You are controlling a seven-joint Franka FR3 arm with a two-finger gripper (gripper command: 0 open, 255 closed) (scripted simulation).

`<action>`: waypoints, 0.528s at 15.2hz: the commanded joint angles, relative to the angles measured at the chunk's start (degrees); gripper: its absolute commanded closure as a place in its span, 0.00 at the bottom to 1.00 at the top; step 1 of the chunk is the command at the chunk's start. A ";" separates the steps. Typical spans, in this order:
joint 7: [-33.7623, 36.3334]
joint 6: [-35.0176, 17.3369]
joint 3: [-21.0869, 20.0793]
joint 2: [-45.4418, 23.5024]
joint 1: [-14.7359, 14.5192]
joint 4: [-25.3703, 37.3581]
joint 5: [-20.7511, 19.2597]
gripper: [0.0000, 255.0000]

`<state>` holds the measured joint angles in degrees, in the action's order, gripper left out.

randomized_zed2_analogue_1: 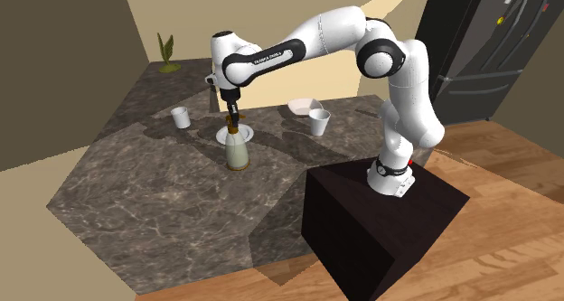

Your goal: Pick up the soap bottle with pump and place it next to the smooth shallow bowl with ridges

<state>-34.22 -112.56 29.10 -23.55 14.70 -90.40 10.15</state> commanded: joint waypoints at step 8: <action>0.36 4.93 0.35 0.97 0.14 4.06 -0.65 1.00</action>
<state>-33.90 -108.30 29.40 -22.71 14.81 -86.92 9.57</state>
